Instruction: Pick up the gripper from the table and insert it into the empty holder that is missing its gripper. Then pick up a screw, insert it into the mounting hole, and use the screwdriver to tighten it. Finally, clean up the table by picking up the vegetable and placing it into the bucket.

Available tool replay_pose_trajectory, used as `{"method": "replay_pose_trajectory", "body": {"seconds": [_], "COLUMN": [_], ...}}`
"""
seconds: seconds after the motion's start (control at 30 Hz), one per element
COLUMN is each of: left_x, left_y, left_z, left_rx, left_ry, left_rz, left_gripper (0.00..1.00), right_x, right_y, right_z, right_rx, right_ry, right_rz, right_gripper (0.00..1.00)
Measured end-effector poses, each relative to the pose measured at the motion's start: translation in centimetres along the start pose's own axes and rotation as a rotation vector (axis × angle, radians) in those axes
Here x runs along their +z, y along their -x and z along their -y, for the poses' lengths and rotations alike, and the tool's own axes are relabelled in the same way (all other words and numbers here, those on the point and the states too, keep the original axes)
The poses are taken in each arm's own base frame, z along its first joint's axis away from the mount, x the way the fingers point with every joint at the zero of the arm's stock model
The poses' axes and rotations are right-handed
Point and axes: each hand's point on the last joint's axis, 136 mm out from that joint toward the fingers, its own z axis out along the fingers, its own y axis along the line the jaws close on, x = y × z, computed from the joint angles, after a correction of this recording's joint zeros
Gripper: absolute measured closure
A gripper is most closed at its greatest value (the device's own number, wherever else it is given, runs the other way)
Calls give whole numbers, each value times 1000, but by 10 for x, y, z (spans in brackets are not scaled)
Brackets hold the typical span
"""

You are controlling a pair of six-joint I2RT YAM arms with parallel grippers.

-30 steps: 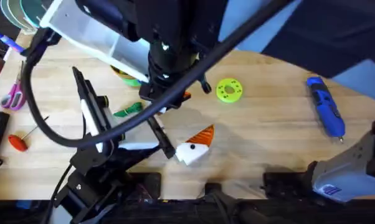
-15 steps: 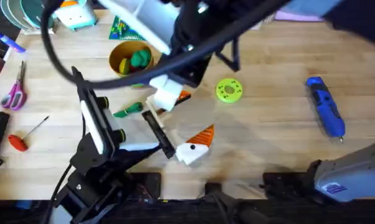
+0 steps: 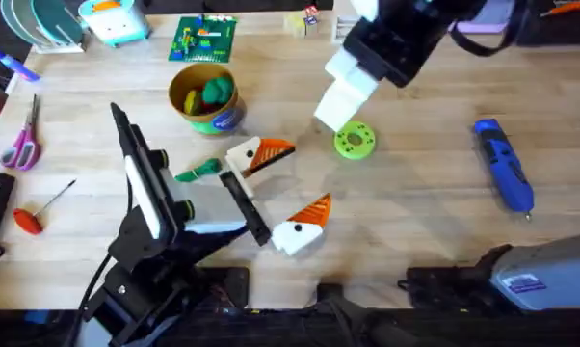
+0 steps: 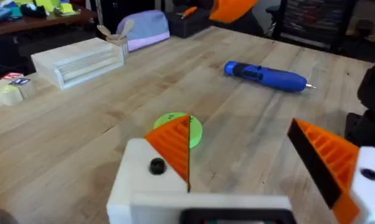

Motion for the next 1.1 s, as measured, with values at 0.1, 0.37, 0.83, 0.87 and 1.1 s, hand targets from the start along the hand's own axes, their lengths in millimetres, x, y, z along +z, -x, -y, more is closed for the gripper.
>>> {"method": "replay_pose_trajectory", "body": {"seconds": [0.1, 0.37, 0.83, 0.87, 1.1], "left_x": [0, 0, 0, 0, 0], "left_y": [0, 0, 0, 0, 0], "left_z": [0, 0, 0, 0, 1], "left_rx": [0, 1, 4, 4, 11], "left_ry": [0, 0, 0, -1, -3], "left_rz": [1, 1, 1, 1, 1], "left_gripper": [8, 4, 200, 277, 990], "right_x": [0, -11, -38, -40, -59], "right_y": [-8, -39, -108, -110, -122], "right_z": [3, -20, -82, -84, -88], "right_rx": [15, -56, -210, -211, -228], "right_ry": [15, 109, 325, 329, 312], "right_rz": [-25, 11, 241, 249, 334], "right_gripper": [7, 7, 7, 7, 7]}}
